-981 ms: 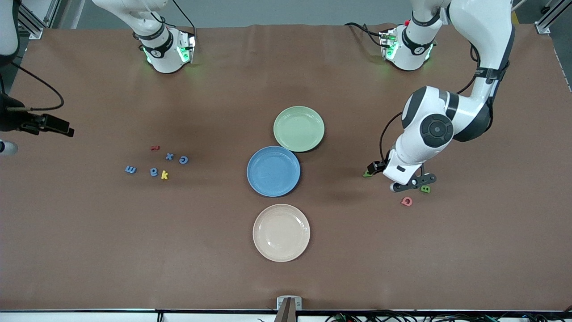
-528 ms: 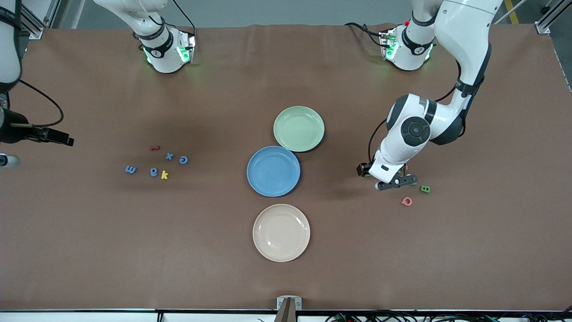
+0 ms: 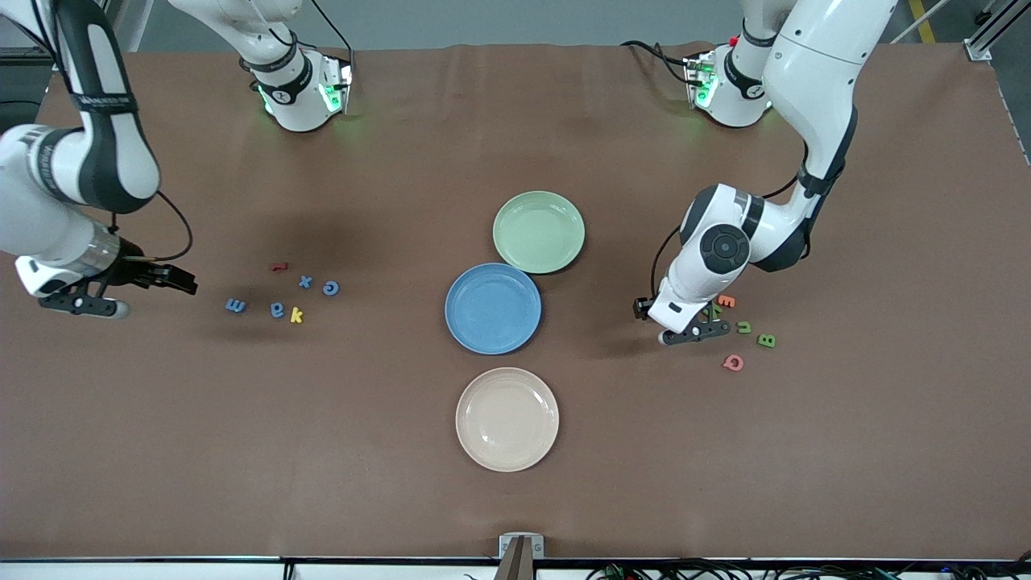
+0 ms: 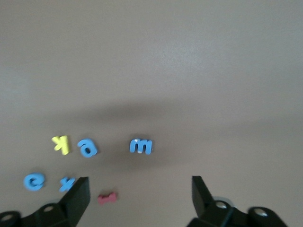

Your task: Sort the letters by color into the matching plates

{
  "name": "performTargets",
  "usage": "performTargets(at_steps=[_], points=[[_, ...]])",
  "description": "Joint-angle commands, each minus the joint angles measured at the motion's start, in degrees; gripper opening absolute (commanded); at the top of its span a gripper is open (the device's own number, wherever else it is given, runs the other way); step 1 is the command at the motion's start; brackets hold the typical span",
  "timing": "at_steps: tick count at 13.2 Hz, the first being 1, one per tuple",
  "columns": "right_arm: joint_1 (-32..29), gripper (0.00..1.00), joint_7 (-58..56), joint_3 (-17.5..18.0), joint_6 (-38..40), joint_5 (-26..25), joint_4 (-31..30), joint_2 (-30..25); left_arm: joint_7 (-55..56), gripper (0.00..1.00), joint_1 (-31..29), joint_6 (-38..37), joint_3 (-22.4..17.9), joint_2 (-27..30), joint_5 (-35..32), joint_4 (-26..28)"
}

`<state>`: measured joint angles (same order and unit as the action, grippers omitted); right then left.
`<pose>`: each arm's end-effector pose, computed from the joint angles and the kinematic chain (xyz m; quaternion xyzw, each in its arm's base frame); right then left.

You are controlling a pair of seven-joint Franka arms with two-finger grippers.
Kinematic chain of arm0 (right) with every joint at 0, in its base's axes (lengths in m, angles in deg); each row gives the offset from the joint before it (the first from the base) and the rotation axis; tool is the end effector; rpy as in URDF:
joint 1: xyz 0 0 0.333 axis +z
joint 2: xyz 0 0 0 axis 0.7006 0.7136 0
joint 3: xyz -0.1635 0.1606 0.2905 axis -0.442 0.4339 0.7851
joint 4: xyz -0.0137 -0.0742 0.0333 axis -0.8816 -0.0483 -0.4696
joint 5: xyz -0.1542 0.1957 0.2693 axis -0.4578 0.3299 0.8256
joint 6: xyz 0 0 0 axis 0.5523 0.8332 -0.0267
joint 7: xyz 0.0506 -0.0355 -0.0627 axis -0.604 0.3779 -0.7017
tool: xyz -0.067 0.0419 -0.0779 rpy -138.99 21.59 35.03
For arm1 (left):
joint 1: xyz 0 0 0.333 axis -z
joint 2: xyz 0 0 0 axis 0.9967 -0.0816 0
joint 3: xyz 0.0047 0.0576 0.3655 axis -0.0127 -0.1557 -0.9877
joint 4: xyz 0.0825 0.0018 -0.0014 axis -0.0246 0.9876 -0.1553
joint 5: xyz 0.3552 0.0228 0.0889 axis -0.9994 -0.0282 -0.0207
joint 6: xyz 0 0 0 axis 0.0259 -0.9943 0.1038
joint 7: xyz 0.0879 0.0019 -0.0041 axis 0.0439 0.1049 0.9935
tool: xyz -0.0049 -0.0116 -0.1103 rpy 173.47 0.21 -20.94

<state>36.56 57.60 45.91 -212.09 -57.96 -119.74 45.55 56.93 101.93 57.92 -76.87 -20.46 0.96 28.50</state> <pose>0.5206 -0.1029 0.3909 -0.9972 0.0746 0.0092 0.0044 0.5583 -0.2401 0.2539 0.9958 0.0885 -0.0213 0.0115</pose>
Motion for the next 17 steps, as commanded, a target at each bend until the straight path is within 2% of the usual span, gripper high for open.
performTargets(at_steps=[1,4,7,8,9,10,11,12,17], points=[[-1.23,0.83,-0.68,0.75,-5.19,0.51,-2.82,1.93,-0.2,0.7,0.0,1.05,-0.33,-0.7,-0.97,0.11],[-1.49,0.82,-0.42,0.75,-10.72,0.77,-3.26,6.41,-0.28,0.69,-0.08,1.67,-0.5,-1.58,-0.97,0.11],[-1.49,0.82,0.02,0.84,-13.1,1.21,-3.35,9.23,-0.28,0.65,-0.35,1.93,-0.59,-2.19,-0.97,-0.06],[-1.41,0.82,0.11,0.84,-14.24,1.21,-3.35,10.11,-0.37,0.58,-0.35,1.93,-0.59,-2.19,-1.06,0.02],[-1.41,0.81,0.2,0.84,-15.38,1.3,-3.44,10.99,-0.37,0.5,-0.43,1.85,-0.59,-2.19,-0.97,0.02],[-1.41,0.8,0.46,0.84,-16.18,1.73,-3.44,11.87,-0.37,0.31,-0.44,1.84,-0.59,-2.11,-0.97,0.02],[-1.06,0.78,0.72,0.84,-16.36,3.04,-3.44,12.31,0.32,0.07,-0.26,1.76,-0.59,-2.02,-0.97,-0.06],[-0.88,0.78,0.73,0.84,-16.36,4.36,-3.44,12.58,0.42,0.0,-0.17,1.41,-0.59,-1.84,-0.97,-0.24],[-0.88,0.78,0.9,0.93,-17.85,4.64,-3.79,14.34,3.66,0.0,0.27,-4.2,-0.42,2.81,-1.06,-0.76]])
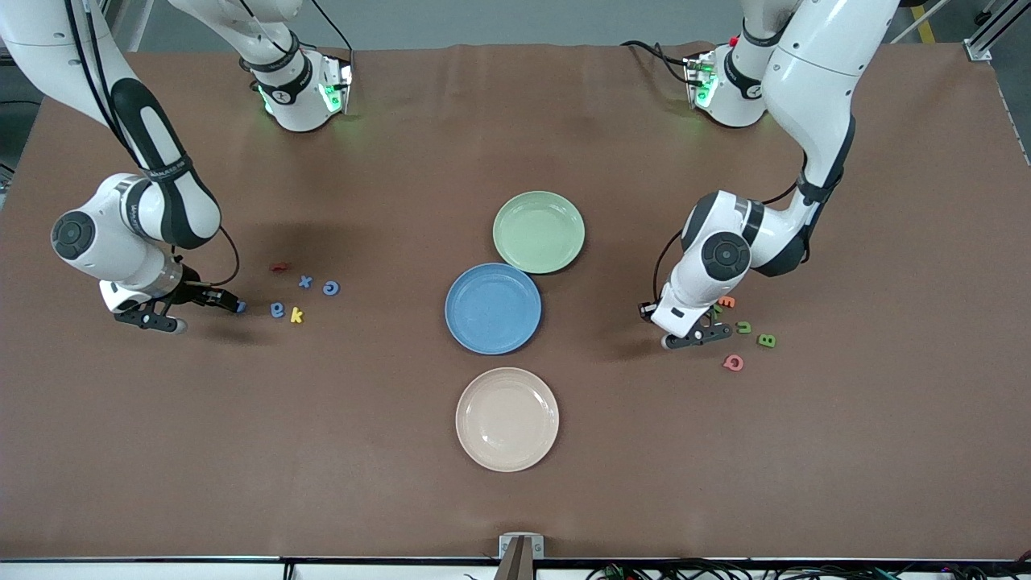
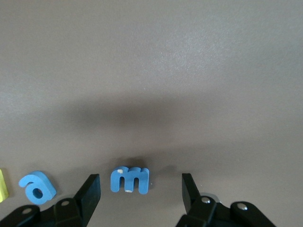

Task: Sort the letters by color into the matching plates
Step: 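Drop the b on the green plate while the right gripper grasps blue m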

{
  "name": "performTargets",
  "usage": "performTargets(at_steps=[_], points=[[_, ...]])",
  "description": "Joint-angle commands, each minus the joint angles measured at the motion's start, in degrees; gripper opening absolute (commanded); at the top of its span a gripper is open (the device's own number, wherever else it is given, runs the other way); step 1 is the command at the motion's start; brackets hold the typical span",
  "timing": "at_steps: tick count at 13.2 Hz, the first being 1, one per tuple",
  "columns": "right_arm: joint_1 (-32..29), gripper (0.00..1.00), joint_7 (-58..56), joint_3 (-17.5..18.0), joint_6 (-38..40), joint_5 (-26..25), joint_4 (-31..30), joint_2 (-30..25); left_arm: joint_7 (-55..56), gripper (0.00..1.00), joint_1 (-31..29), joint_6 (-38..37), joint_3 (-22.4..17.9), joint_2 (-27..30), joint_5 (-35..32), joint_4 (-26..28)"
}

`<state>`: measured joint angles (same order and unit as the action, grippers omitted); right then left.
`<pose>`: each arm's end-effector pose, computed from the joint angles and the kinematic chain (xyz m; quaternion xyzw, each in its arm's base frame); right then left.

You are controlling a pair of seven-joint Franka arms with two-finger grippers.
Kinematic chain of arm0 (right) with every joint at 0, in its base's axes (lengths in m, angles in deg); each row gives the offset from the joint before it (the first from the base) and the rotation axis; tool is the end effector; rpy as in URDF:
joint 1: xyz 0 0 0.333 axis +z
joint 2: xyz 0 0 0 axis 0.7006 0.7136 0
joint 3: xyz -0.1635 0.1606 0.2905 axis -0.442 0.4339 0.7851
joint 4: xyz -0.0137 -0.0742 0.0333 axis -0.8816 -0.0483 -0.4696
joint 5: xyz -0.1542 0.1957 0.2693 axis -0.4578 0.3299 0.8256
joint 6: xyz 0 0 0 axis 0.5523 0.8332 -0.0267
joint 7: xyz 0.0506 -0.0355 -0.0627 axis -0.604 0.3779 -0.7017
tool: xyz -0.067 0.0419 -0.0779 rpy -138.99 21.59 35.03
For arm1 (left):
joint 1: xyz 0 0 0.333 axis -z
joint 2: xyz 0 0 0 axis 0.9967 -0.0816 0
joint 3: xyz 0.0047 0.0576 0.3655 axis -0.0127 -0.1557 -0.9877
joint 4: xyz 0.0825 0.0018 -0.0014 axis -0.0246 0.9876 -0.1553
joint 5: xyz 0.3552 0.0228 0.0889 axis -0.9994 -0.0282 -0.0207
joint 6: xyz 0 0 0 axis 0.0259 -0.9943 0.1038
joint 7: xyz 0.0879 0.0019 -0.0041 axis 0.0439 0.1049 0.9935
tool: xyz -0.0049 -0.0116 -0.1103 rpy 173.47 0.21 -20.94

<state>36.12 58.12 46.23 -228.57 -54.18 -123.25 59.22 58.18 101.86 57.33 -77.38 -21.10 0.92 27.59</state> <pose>0.5299 -0.1080 0.2644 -0.9939 0.1088 0.0138 0.0136 0.5640 -0.2360 0.2516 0.9943 0.1039 -0.0231 0.0082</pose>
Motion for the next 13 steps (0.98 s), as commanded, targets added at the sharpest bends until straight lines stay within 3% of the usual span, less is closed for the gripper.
performTargets(at_steps=[1,5,8,13], points=[[-0.35,0.78,0.38,0.62,-2.25,0.86,-0.71,1.02,2.94,0.0,0.59,-4.68,0.27,4.42,-0.93,0.05],[0.61,0.78,2.92,0.79,-3.58,0.86,-0.98,2.08,15.82,0.0,7.17,-6.52,0.45,4.95,-0.93,-0.3],[1.41,0.78,4.43,0.71,-3.58,0.86,-0.98,2.08,25.6,0.0,12.09,-12.31,0.53,5.48,-0.93,-1.26],[1.24,0.78,3.81,0.62,-4.89,0.78,-1.07,2.87,40.71,0.0,13.6,-12.25,6.33,4.87,0.47,-1.44]])
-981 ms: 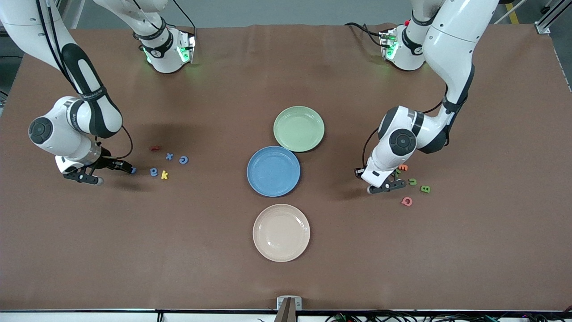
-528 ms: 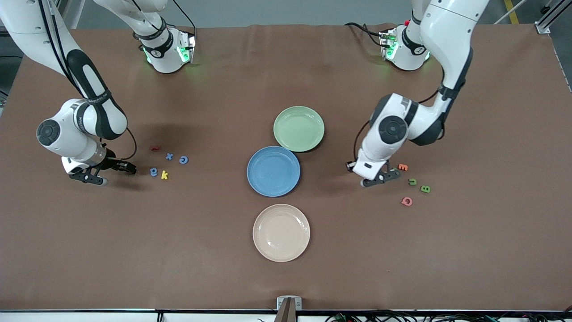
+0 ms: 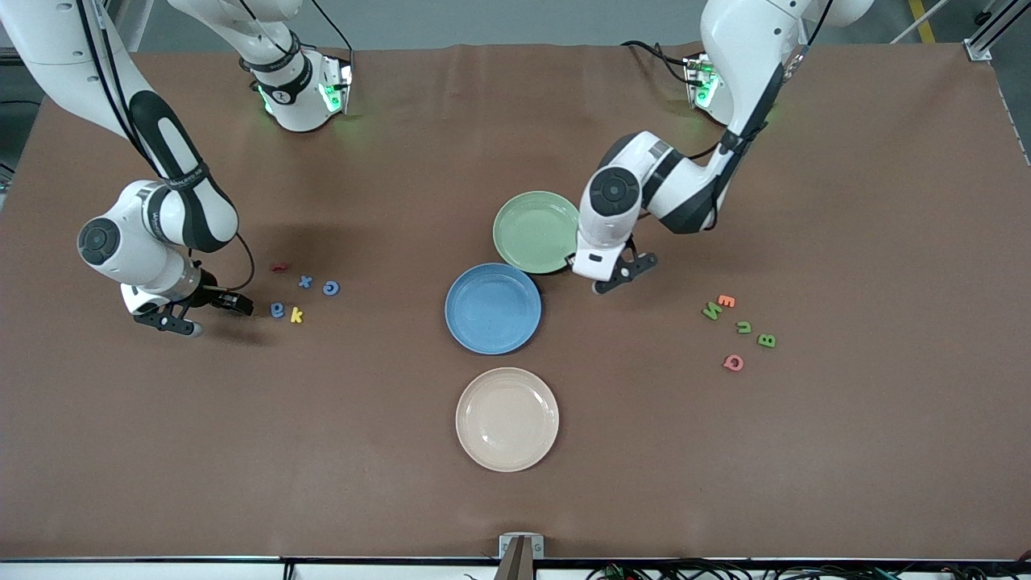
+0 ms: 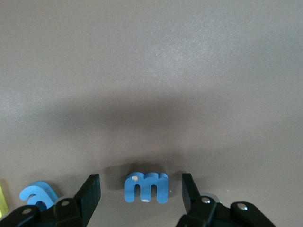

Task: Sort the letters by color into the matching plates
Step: 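Drop the b on the green plate while the right gripper grasps blue m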

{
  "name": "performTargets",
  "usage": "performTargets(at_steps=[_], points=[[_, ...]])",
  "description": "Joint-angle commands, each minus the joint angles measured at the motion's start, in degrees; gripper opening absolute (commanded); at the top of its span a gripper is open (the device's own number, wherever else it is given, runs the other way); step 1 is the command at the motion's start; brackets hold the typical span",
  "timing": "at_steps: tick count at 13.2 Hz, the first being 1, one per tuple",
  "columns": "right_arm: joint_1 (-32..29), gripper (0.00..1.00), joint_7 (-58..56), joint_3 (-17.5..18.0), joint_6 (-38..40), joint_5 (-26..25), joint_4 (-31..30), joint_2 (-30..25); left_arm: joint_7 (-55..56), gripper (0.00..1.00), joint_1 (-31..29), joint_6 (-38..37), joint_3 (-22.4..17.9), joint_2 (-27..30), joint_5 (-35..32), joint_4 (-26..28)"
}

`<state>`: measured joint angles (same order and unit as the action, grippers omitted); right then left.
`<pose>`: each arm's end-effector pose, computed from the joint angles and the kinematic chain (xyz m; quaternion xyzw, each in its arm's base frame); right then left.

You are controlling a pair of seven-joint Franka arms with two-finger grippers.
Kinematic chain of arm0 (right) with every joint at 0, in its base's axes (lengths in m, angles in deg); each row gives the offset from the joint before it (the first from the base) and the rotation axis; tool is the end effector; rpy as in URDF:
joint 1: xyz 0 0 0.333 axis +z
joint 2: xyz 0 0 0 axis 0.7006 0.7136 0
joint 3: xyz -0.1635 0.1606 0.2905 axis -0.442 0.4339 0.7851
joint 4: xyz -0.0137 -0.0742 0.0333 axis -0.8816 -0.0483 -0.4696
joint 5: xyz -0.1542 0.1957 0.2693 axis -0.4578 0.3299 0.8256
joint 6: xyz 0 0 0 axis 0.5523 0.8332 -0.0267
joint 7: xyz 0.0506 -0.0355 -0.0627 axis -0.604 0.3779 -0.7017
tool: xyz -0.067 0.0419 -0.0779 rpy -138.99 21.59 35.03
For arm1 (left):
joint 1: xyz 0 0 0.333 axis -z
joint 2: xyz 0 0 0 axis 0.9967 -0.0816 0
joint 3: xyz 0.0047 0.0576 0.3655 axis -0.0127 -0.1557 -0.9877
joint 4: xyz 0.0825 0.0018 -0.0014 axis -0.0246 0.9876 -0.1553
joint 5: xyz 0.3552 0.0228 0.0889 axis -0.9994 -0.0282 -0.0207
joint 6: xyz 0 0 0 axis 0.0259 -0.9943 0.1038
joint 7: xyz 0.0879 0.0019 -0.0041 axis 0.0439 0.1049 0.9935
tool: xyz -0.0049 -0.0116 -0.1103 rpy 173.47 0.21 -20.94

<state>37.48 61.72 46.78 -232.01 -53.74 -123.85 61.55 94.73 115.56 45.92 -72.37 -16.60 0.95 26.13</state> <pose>0.5325 -0.0913 0.2440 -0.9917 0.1279 0.0100 0.0132 0.4545 -0.3946 0.2958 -0.9637 -0.2579 0.0595 0.0337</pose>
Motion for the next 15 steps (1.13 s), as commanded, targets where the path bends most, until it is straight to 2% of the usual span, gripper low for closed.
performTargets(at_steps=[1,4,6,7,8,9,10,11,15], points=[[-0.12,0.77,0.22,0.06,-1.45,0.33,-0.55,0.62,6.46,0.0,-0.18,-0.83,2.54,0.02,0.53,0.1],[-0.21,0.65,0.13,0.06,-1.37,0.33,-0.55,0.62,12.52,0.01,-0.1,3.02,5.35,-1.82,0.53,0.19],[-0.21,0.5,0.13,0.06,-0.93,0.33,-0.47,0.62,16.05,0.02,0.95,6.37,6.15,-3.06,0.53,0.19],[-0.21,0.38,-0.04,0.06,-0.75,0.33,-0.47,0.62,16.93,0.06,1.65,6.55,6.15,-3.5,0.53,0.11],[-0.21,0.28,-0.05,0.06,-0.75,0.33,-0.47,0.62,17.64,0.27,2.1,6.64,6.07,-3.68,0.53,0.19],[-0.21,0.23,-0.05,0.06,-0.75,0.33,-0.47,0.54,18.08,0.78,2.1,6.64,6.07,-3.59,0.44,0.45],[-0.21,0.14,-0.05,0.06,-0.66,0.33,-0.47,0.53,18.35,1.0,2.01,6.64,6.15,-3.5,0.36,0.54],[-0.21,0.08,-0.05,0.06,-0.4,0.33,-0.47,0.45,18.35,1.0,1.93,6.64,6.07,-3.24,0.18,0.37],[0.67,0.01,0.74,0.15,7.66,0.24,1.63,-2.44,17.65,1.0,-1.22,5.24,5.28,1.49,-0.79,0.19]])
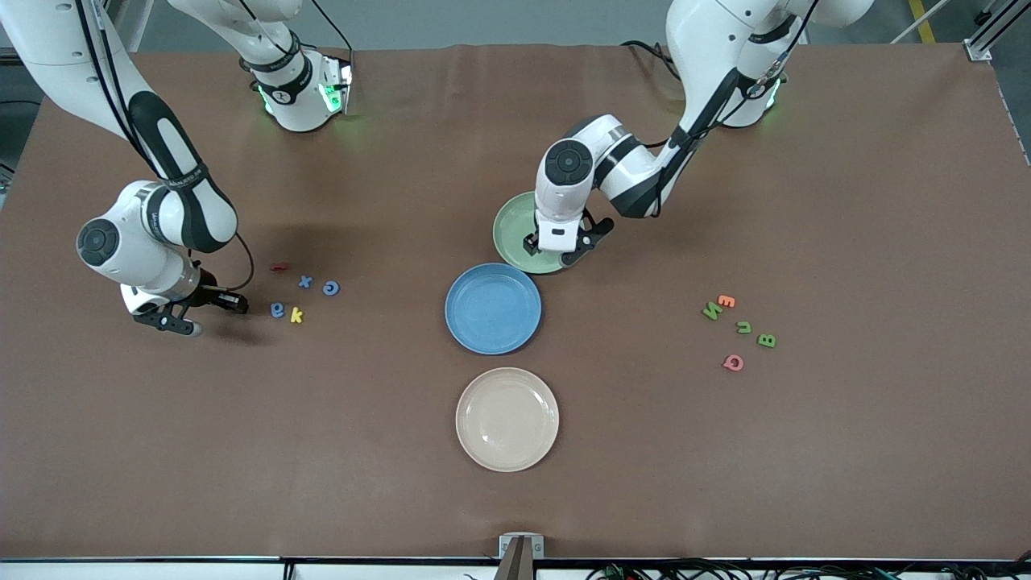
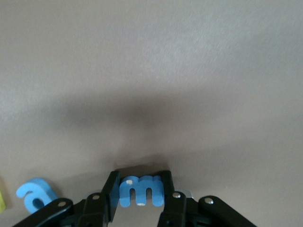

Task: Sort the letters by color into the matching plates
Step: 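Drop the b on the green plate while the right gripper grasps blue m, then return the left gripper to green N while the right gripper drops m in blue plate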

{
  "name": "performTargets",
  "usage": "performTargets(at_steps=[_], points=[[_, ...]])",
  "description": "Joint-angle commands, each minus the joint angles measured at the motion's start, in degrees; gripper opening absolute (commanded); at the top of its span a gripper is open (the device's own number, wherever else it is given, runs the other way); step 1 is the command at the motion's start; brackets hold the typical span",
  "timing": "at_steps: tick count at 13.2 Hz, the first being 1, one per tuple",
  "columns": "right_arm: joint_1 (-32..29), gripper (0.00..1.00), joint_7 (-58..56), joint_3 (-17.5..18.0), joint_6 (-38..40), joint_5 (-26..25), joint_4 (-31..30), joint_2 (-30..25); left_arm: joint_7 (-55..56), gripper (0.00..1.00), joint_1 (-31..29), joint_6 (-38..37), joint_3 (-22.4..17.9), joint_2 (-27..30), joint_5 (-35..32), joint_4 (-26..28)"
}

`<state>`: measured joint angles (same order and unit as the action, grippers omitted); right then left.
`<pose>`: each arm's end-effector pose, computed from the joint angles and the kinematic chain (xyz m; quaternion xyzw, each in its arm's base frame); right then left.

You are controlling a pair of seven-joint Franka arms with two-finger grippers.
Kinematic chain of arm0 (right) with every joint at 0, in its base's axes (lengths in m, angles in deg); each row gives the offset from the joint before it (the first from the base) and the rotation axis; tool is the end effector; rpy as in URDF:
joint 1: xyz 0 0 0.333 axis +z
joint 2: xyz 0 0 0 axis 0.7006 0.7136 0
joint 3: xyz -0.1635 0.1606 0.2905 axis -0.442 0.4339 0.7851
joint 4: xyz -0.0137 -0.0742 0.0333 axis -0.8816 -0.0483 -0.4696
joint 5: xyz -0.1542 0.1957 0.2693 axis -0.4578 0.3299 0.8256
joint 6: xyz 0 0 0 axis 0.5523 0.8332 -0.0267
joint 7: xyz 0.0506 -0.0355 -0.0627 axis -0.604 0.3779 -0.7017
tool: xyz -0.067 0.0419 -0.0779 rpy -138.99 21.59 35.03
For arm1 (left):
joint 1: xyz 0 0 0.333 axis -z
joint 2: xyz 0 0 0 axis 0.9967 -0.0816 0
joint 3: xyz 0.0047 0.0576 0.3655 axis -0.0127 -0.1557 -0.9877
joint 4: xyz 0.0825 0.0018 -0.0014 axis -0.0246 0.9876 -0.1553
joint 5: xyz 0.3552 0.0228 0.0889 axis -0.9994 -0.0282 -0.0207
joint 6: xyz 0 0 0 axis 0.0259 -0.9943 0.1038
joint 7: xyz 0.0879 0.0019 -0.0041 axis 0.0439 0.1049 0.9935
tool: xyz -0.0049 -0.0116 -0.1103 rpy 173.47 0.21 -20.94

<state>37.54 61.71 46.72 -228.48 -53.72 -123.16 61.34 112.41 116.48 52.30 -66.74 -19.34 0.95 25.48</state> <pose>0.5307 -0.0902 0.2447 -0.9912 0.1273 0.0327 0.0164 0.4209 -0.4516 0.2867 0.9318 0.3578 -0.0613 0.0055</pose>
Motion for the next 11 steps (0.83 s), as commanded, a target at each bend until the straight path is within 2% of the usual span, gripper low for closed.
performTargets(at_steps=[1,3,5,8,11], points=[[0.77,0.01,0.93,0.21,6.86,0.31,1.99,-2.85,-0.64,1.0,-4.6,-2.37,-0.26,5.89,-0.96,0.76],[1.39,0.01,3.64,0.56,11.35,0.31,3.75,-4.17,-2.66,1.0,-7.51,-3.26,-0.43,8.19,-0.96,0.93],[5.06,0.01,9.25,0.56,12.86,0.31,3.85,-5.92,-7.04,0.99,-12.16,-3.35,-0.43,9.25,-1.57,1.28],[14.36,0.01,23.55,0.65,13.39,0.4,4.02,-7.16,-12.41,0.98,-17.61,-3.52,-0.26,9.25,-3.77,1.46],[25.96,0.0,41.82,0.48,13.39,0.4,7.96,-6.38,-14.54,0.97,-22.98,-3.53,-0.26,8.99,-5.53,3.04]])
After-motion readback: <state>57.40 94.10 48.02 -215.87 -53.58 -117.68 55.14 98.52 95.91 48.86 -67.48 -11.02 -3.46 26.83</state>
